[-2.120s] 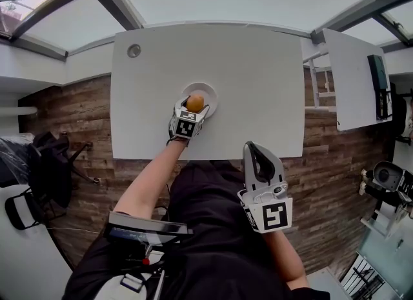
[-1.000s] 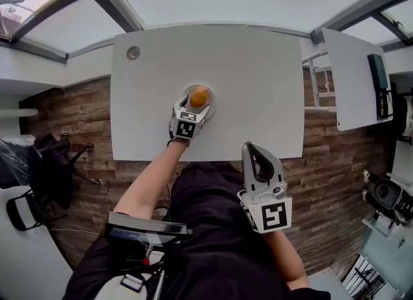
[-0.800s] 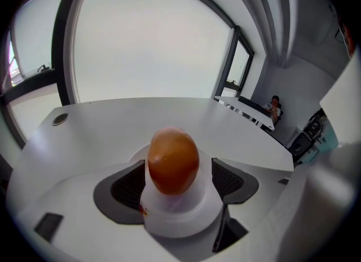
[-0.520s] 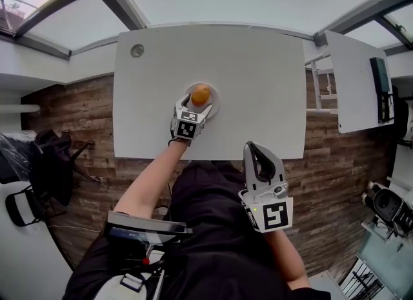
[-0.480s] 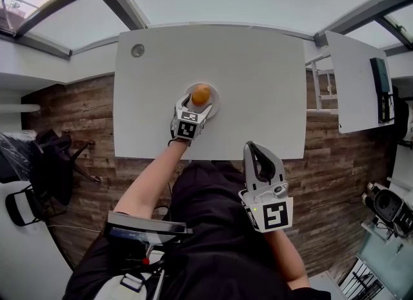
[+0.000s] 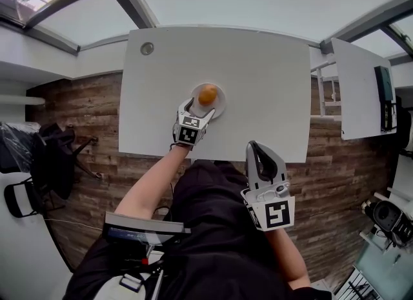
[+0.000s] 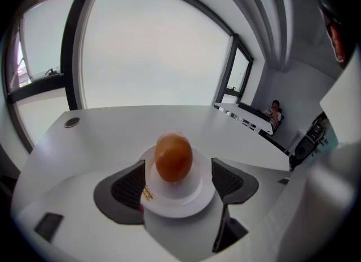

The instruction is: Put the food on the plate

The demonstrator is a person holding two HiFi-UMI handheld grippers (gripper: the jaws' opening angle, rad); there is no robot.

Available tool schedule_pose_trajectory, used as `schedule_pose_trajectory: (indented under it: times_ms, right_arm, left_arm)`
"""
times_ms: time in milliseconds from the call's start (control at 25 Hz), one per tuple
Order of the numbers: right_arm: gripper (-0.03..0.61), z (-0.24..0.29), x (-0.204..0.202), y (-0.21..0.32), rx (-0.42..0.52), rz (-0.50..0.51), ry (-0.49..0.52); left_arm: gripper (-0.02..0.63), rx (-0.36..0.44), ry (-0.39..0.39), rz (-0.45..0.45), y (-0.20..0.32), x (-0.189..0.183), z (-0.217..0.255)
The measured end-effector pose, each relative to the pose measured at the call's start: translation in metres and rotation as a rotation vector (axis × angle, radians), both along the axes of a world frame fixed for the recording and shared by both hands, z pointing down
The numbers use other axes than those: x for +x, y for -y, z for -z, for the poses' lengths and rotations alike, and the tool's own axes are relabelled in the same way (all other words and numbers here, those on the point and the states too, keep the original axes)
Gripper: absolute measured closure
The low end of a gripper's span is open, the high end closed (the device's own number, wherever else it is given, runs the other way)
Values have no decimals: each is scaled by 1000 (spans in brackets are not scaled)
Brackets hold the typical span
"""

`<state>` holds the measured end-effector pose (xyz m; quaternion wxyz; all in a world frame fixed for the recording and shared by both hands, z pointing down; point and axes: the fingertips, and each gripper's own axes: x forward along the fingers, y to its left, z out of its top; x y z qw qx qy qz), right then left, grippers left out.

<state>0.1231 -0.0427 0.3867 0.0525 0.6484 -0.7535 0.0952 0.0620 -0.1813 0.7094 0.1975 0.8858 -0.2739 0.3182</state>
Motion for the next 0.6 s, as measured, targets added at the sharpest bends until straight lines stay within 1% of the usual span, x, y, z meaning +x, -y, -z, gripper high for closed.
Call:
schedule_pose_trajectory:
  times_ms: [120,160,280,400,440,520,600]
  right_arm:
    - [581,2,0,-2,10,11,5]
    - [581,3,0,-2,19,15,13]
    - [581,10,-2,-6,50,31,33]
    - [581,12,-5,-9,62,44,24]
    - [581,11,-5,-9,63,48,24]
    - [581,12,-5,-11,72,60,32]
    - [581,16,-7,-14,87,72,42]
  left_arm:
    - [262,10,15,12,-9,-8,13]
    - [262,19,10,22,-10,-10,18]
    - [262,60,-35,38,-19,-13,31]
    - [263,88,-42,47,-31,-20,46]
    - [264,93,-66,48,-36,-20,49]
    - [302,103,-127,56,-44,-17,57]
    - [304,117,-150,67,-52,-18,69]
